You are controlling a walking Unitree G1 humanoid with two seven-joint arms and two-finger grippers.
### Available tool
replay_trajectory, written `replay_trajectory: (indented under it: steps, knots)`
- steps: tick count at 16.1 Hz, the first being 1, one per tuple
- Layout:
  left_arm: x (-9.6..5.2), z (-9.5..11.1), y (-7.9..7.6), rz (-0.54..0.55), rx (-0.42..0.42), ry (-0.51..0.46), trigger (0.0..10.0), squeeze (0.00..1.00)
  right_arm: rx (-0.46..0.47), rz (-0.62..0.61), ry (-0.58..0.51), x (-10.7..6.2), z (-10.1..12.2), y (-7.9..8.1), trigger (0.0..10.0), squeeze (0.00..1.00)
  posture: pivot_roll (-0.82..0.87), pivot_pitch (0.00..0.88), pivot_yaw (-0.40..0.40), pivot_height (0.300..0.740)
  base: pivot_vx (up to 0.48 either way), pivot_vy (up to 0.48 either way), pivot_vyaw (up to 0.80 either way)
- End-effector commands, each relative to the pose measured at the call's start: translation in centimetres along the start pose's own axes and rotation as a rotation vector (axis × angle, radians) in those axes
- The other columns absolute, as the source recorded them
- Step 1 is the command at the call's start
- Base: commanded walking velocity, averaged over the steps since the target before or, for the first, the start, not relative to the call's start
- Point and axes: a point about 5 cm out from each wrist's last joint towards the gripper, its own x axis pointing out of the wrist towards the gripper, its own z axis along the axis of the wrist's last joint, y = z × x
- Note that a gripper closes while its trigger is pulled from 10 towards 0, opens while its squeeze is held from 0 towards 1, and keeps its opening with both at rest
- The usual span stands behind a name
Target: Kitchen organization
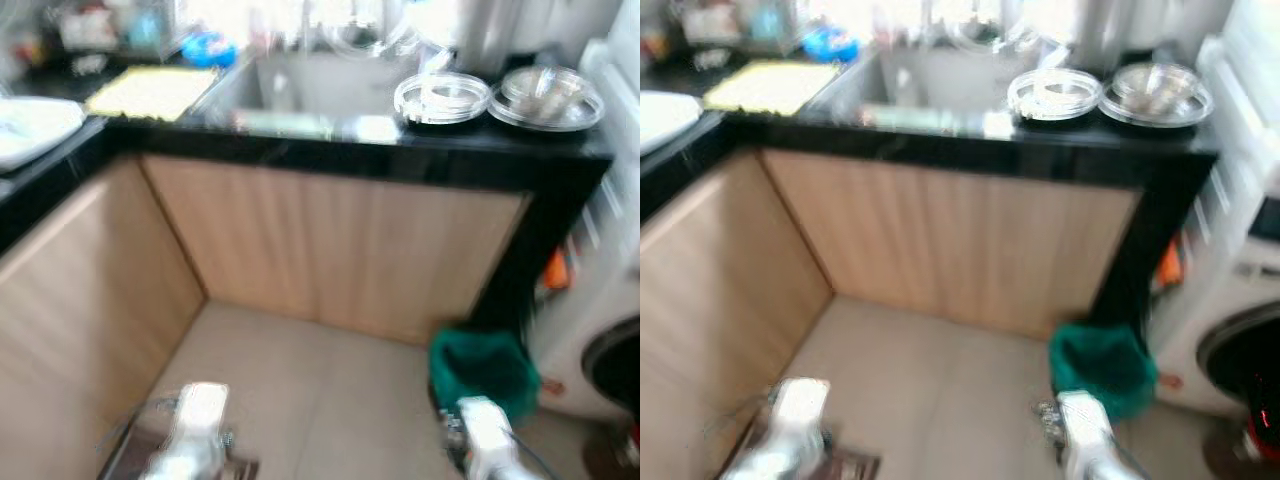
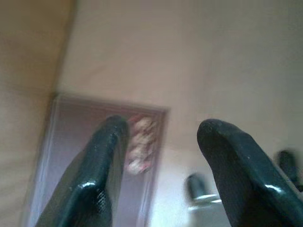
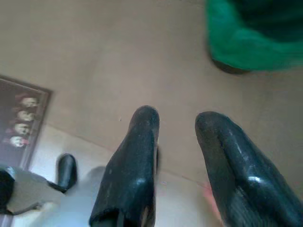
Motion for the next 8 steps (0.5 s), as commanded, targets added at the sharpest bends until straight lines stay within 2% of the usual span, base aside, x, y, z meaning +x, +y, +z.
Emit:
replay_trajectory:
  steps: [1,8]
  knots:
    - [-0.4,-1.21,1.71,0.04,0.013,0.036,10.0,0.0,-0.001,0.032,-0.014,0.36,0.48,1.2,10.0,0.0,-0.07,0.0,0.061,0.74,0.0,0.0,-0.64]
    - [-0.44,-1.33,1.55,0.031,0.007,0.032,10.0,0.0,0.009,0.034,-0.012,0.36,0.4,1.23,10.0,0.0,-0.07,0.0,0.062,0.74,0.0,0.0,-0.64]
